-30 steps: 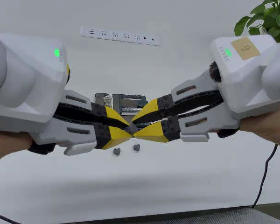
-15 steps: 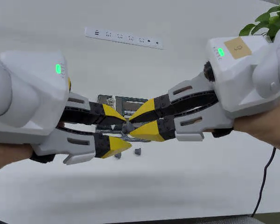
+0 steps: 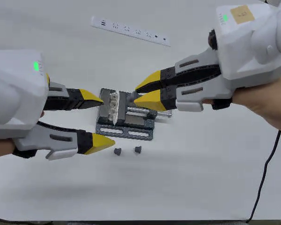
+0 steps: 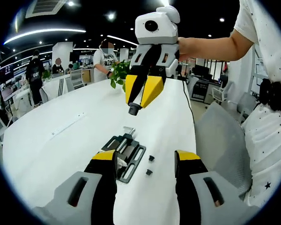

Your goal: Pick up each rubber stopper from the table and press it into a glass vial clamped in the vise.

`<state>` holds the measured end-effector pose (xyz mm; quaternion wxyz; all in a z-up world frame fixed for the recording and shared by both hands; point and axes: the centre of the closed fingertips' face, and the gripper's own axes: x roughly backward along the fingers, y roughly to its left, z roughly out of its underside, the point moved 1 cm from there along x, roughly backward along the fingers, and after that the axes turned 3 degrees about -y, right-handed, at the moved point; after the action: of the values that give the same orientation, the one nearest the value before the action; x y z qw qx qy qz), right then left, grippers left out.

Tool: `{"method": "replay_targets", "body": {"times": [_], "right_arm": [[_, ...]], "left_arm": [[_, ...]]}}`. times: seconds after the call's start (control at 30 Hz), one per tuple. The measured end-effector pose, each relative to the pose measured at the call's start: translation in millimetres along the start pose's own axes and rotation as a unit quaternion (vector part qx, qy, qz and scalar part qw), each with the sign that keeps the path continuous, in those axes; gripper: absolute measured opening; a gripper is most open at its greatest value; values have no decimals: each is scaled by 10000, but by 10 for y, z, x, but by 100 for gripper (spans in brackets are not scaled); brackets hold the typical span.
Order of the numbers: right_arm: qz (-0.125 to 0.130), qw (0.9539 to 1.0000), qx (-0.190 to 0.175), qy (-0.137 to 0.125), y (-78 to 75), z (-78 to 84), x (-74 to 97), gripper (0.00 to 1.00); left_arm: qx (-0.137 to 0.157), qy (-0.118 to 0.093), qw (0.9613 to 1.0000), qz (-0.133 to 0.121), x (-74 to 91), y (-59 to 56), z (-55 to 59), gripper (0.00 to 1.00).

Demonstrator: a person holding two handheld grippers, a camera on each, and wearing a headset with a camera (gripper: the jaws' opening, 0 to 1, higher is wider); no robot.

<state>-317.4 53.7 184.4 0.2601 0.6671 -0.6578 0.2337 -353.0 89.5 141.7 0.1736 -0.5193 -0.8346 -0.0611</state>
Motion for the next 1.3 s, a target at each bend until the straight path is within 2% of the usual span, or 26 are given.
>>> {"method": "replay_targets", "body": {"times": [0.13,0.23,0.37,0.47,0.67,0.83,1.0,1.17,1.3], "right_arm": [[74,9996,-26,256,-149,46,-104,5],[94,9986,-52,513,-253,89,-182,5],[103,9964,-43,843,-430,150,-305,5],[110,9938,-70,1102,-571,239,-395,5],[11,9872,-29,1596,-751,430,-628,5],[-117,9797,64,1999,-808,622,-790,5],[-191,9721,154,2334,-892,798,-897,5],[-260,9684,157,2477,-945,891,-972,5],[-299,9665,163,2542,-933,924,-988,5]], "left_arm": [[-16,-80,9999,-92,24,70,68,52],[-48,-259,9995,-163,30,113,81,62],[5,-293,9994,-184,30,167,187,69],[11,-402,9991,-162,27,174,227,78],[44,-431,9990,-86,1,165,359,88],[88,-500,9987,10,-60,121,416,98],[103,-509,9986,114,-108,80,478,99],[204,-490,9985,110,-130,115,555,99],[267,-524,9983,51,-108,161,564,99]]}}
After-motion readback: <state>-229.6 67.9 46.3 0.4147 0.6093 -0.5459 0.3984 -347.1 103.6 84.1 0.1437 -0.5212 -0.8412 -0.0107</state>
